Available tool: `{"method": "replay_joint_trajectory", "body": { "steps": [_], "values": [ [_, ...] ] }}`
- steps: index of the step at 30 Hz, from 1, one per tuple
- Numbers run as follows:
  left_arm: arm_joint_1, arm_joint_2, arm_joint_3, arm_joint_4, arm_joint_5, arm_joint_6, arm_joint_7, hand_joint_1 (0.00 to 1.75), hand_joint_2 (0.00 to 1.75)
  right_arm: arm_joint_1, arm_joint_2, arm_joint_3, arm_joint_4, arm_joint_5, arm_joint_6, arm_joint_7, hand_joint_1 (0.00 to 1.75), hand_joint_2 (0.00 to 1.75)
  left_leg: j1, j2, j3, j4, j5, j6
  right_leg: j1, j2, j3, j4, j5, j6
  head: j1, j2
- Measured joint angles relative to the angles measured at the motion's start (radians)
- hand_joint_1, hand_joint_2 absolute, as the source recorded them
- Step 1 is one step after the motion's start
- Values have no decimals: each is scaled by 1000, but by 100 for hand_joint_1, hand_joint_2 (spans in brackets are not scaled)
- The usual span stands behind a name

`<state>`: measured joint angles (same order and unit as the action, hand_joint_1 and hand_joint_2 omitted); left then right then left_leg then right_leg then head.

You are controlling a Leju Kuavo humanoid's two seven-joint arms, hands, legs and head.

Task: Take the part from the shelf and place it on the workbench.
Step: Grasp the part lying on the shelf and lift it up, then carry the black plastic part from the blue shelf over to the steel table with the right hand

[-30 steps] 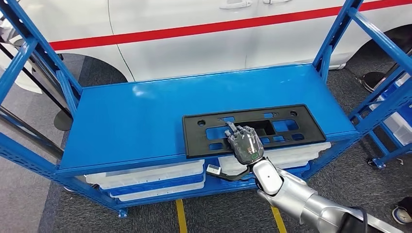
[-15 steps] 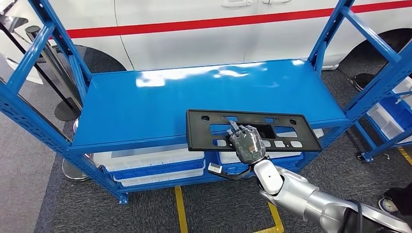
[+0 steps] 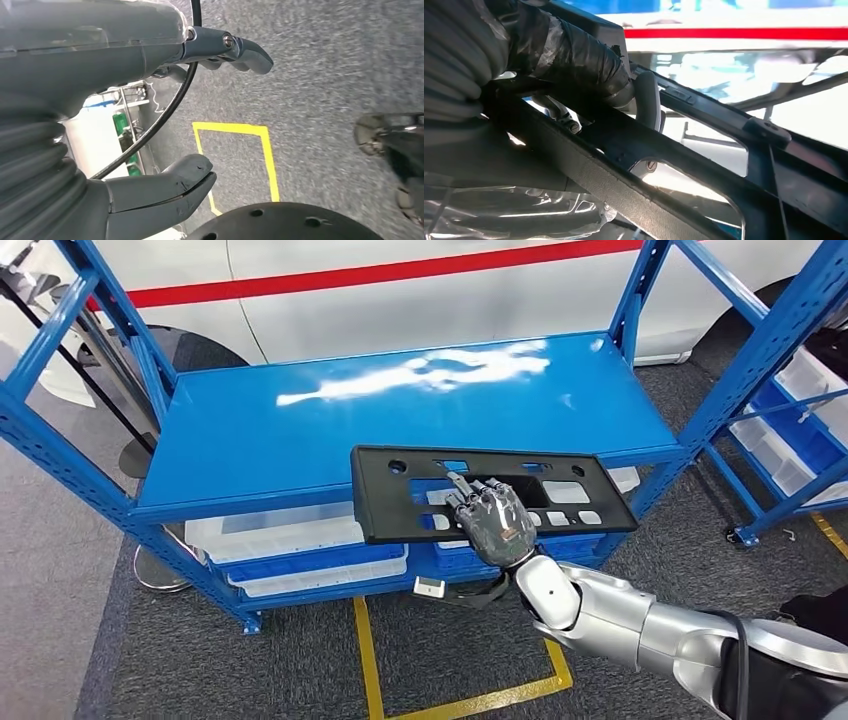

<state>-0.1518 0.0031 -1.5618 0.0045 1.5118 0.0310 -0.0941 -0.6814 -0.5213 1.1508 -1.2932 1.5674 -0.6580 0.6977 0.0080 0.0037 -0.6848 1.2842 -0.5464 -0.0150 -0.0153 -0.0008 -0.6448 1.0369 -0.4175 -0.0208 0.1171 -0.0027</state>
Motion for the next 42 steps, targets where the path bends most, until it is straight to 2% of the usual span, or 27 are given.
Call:
{"method": "replay_joint_trajectory", "body": {
  "steps": [1, 3, 5, 7, 8, 10, 12, 13, 14, 16, 18, 19, 20, 22, 23, 24, 27, 28, 29, 30, 31, 33, 35, 38, 39, 40, 42],
  "values": [
    [-2, 3, 0, 0, 0, 0, 3, 0, 175, -2, -3, 8, -7, 0, 0, 0, 175, 175, -1, -1, 48, -50, 24, 5, 1, 0, -13, 1, 11, 2, 0, 0],
    [-6, 11, 0, 0, 0, -1, 9, 0, 175, -5, -8, 17, -17, 0, -1, 0, 175, 175, -5, -4, 158, -193, 30, 19, 3, 0, -31, 4, 30, 9, 0, 0],
    [-9, 17, 0, 0, 1, -1, 14, 0, 175, -6, -11, 19, -23, 0, -1, -5, 175, 175, -12, -6, 208, -277, 13, 29, 2, -1, -38, -1, 50, 21, 0, 0],
    [-11, 20, 0, -1, 1, 0, 21, 0, 175, -3, -13, 20, -25, 0, -1, -13, 175, 175, -13, -3, 201, -294, 31, 40, -1, -1, -40, -10, 68, 34, 0, 0],
    [-13, 21, 0, -2, 2, 0, 26, 0, 175, -2, -14, 21, -26, 0, -1, -15, 175, 175, -11, -1, 195, -300, 46, 48, -2, 1, -47, -6, 58, 39, 0, 0],
    [-15, 22, 0, -5, 2, 1, 32, 0, 175, 1, -16, 26, -26, 0, -1, -16, 175, 175, -7, 5, 172, -311, 78, 63, -2, 2, -70, 55, -20, 45, 1, 0],
    [-16, 23, 0, -7, 2, 1, 35, 0, 175, 3, -16, 33, -25, 0, -1, -16, 175, 175, -8, 7, 139, -309, 103, 67, -2, 2, -98, 180, -116, 51, 1, 0],
    [-16, 24, 0, -8, 2, 2, 35, 0, 175, 5, -16, 35, -25, 0, -1, -16, 175, 175, -8, 8, 121, -305, 114, 66, -3, 2, -104, 235, -135, 55, 1, 0],
    [-16, 24, 0, -9, 2, 2, 36, 0, 175, 7, -17, 37, -25, 0, -1, -16, 175, 175, -8, 8, 103, -301, 125, 64, -5, 2, -96, 265, -131, 58, 1, 0],
    [-16, 25, 0, -12, 2, 4, 38, 0, 175, 10, -16, 39, -25, 0, -1, -21, 175, 175, -7, 8, 68, -287, 142, 58, -9, 1, -31, 221, -86, 62, 1, 0],
    [-17, 27, 0, -15, 2, 8, 41, 0, 175, 13, -16, 36, -25, 0, -1, -37, 175, 175, -7, 8, 39, -266, 154, 48, -10, 1, 70, 92, -86, 59, 0, 0],
    [-18, 29, 0, -17, 2, 10, 44, 0, 175, 18, -15, 32, -24, 0, -1, -49, 175, 175, -8, 7, 29, -259, 159, 42, -9, 1, 103, 41, -97, 54, 0, 0],
    [-19, 31, 0, -19, 2, 11, 46, 0, 175, 25, -14, 25, -23, 0, -1, -62, 175, 175, -9, 7, 23, -255, 166, 36, -6, 2, 118, 13, -109, 47, 0, 0],
    [-20, 34, 0, -22, 4, 13, 51, 0, 175, 42, -7, 9, -20, 0, 0, -92, 175, 175, -8, 5, 16, -255, 180, 23, -4, 2, 109, 6, -97, 28, 1, 0],
    [-19, 35, 0, -23, 6, 13, 52, 0, 175, 51, -1, -1, -18, 0, 1, -113, 175, 175, -7, 3, 9, -250, 173, 17, -4, 1, 100, 5, -86, 19, 0, 0],
    [-19, 36, 0, -24, 9, 13, 54, 0, 175, 60, 7, -14, -17, 0, 2, -139, 175, 175, -5, 2, -2, -231, 146, 11, -6, -1, 88, 3, -74, 10, 1, 0],
    [-20, 41, 0, -28, 22, 13, 56, 0, 175, 108, 41, -85, -16, 0, 16, -261, 175, 175, -1, 1, -41, -75, -1, -4, -5, -3, 45, 1, -37, -5, 0, 0],
    [-20, 43, 0, -29, 27, 13, 57, 0, 175, 130, 56, -119, -20, -1, 26, -310, 175, 175, 0, 1, -47, -19, -28, -6, -4, -3, 30, 2, -25, -5, 0, 0],
    [-20, 46, 0, -29, 30, 12, 58, 0, 175, 151, 70, -156, -25, -1, 38, -356, 175, 175, 0, 1, -41, 16, -32, -7, -3, -3, 14, 3, -14, -5, 0, 0],
    [-20, 48, 0, -30, 34, 12, 58, 0, 175, 171, 85, -191, -32, -1, 50, -395, 175, 175, 0, 0, -19, 18, -16, -5, -1, -3, -1, 4, -3, -4, 0, 0],
    [-21, 51, 0, -30, 36, 10, 59, 0, 175, 187, 99, -223, -39, -1, 61, -424, 175, 175, -1, 0, 19, -17, 10, -1, 0, -2, -14, 5, 7, -3, 0, 0],
    [-24, 59, 0, -30, 39, 8, 59, 0, 175, 208, 125, -277, -53, -1, 74, -458, 175, 175, -7, -4, 133, -162, 33, 16, 2, -2, -32, 5, 26, 1, 0, 0],
    [-28, 67, 0, -30, 39, 7, 60, 0, 175, 219, 143, -320, -63, -1, 79, -470, 175, 175, -14, -8, 207, -273, 24, 28, 0, -5, -37, 0, 45, 11, 0, 0],
    [-28, 72, 0, -31, 40, 7, 62, 0, 175, 232, 159, -361, -69, -1, 82, -477, 175, 175, -16, -5, 206, -311, 47, 40, -2, -4, -41, -14, 66, 29, 0, 0],
    [-28, 72, 0, -32, 41, 7, 64, 0, 175, 237, 162, -372, -71, -1, 85, -485, 175, 175, -13, -1, 201, -320, 61, 47, -1, -1, -48, -3, 46, 33, 0, 0],
    [-28, 72, 0, -32, 41, 6, 66, 0, 175, 242, 165, -384, -72, -1, 89, -495, 175, 175, -10, 3, 192, -326, 76, 54, 1, 0, -59, 28, 8, 36, 0, 0],
    [-28, 72, 0, -34, 42, 5, 70, 0, 175, 251, 176, -403, -73, -1, 99, -519, 175, 175, -9, 7, 163, -323, 98, 61, 0, 1, -90, 145, -96, 40, 1, 0]
  ]
}}
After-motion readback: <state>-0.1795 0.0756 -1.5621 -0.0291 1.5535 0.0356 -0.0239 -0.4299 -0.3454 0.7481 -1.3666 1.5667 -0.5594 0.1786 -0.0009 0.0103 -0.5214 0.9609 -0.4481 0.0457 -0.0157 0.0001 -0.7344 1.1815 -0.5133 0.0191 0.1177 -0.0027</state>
